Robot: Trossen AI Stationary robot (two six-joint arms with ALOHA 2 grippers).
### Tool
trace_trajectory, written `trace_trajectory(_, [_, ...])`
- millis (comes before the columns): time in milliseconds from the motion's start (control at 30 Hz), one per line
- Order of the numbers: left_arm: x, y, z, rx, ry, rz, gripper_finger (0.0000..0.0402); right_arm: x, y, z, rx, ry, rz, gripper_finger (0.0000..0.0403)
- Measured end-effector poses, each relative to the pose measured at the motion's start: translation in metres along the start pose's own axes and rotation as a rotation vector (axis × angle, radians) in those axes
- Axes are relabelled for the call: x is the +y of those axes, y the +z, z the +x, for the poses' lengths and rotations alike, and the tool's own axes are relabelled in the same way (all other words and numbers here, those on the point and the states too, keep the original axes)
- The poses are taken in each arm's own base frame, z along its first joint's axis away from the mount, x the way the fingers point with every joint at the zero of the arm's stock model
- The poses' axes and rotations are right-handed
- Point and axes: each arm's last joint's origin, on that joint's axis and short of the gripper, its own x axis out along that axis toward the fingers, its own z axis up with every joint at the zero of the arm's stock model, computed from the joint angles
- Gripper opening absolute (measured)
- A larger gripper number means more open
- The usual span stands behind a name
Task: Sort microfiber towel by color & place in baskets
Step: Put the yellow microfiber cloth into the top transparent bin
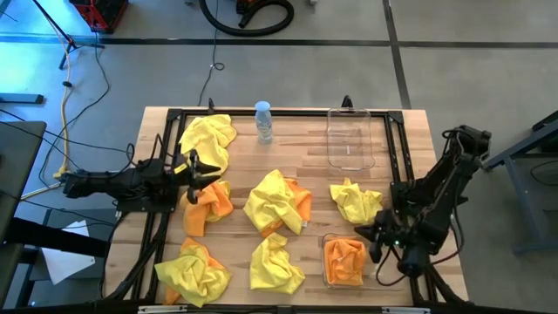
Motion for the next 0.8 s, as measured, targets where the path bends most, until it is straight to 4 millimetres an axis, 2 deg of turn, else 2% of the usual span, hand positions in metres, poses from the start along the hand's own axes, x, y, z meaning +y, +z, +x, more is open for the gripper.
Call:
trace_trajectory(167, [0.001, 0.003, 0.004, 0.086, 0.126, -0.033, 0.0117, -0.013, 0.010, -0.010, 0.044, -0.024, -0.051, 0.0000])
trace_trajectory(400, [-0.002, 0.016, 0.020, 0.185, 0.244, 0.001, 0.0116, -0.031, 0.030, -0.022, -0.021, 0.048, -0.125, 0.0000])
trace_trajectory(600, [-0.010, 0.034, 0.043, 0.261, 0.305, 0.027, 0.0116, -0.052, 0.021, -0.006, -0.079, 0.157, -0.090, 0.0000])
trace_trajectory(800, [-0.015, 0.059, 0.069, 0.329, 0.424, 0.091, 0.0116, -0.056, 0.028, 0.010, -0.179, 0.277, -0.114, 0.0000])
